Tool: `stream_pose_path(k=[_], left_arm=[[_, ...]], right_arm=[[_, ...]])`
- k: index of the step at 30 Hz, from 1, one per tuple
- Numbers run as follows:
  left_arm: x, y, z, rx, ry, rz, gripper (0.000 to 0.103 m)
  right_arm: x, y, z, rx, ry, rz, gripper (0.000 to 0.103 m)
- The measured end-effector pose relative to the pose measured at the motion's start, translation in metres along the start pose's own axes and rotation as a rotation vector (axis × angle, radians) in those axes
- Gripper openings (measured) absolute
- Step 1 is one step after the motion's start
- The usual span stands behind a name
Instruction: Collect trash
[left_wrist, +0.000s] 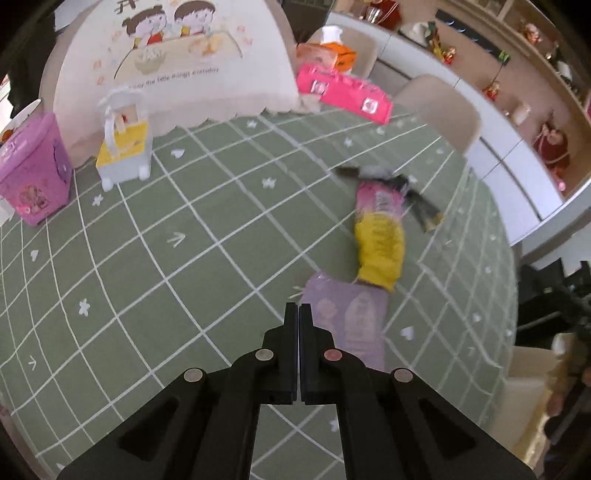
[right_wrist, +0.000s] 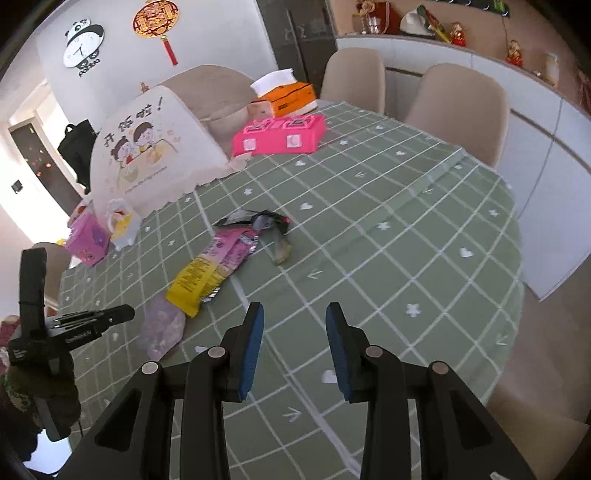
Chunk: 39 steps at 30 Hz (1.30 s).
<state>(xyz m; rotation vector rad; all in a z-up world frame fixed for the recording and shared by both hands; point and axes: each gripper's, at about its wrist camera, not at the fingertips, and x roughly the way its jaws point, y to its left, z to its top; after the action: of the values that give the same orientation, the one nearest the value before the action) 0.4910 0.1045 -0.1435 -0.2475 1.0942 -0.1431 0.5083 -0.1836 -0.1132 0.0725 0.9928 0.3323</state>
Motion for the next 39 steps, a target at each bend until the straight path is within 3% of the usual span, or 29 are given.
stream_pose_path(k=[5,8,10,13,18,25,32,39], left_arm=[[0.008,-0.002,-0.002,-0.009,0.026,-0.093,0.004],[0.012,-0.002,-0.006,0.007,-0.020,-0.144,0.018],[0.018,-0.006,-0.005,0.058,-0.039,-0.125,0.026],[0.028,-0.010,0.002,0.123,-0.031,-0.090,0.026],[0.030,-0.013,0.010,0.152,-0.020,-0.097,0.026],[0.020,0.011,0.006,0.062,-0.005,-0.090,0.026],[-0.002,0.049,0.004,-0.053,-0.016,-0.115,0.027],[-0.019,0.083,-0.008,-0.101,-0.018,-0.127,0.026]], right_arm=[[0.009,0.017,-0.004,-0.029,0.016,0.021,0.033],[0.005,0.018,-0.009,-0.029,0.016,0.012,0.033],[0.003,0.014,-0.012,-0.025,0.024,0.005,0.033],[0.001,0.005,-0.019,-0.007,0.041,-0.017,0.033],[-0.004,-0.002,-0.026,0.026,0.045,-0.011,0.034],[0.014,0.034,-0.037,-0.039,0.097,0.066,0.034],[0.063,0.083,-0.031,-0.039,0.141,0.180,0.034],[0.102,0.101,-0.025,-0.018,0.137,0.126,0.033]])
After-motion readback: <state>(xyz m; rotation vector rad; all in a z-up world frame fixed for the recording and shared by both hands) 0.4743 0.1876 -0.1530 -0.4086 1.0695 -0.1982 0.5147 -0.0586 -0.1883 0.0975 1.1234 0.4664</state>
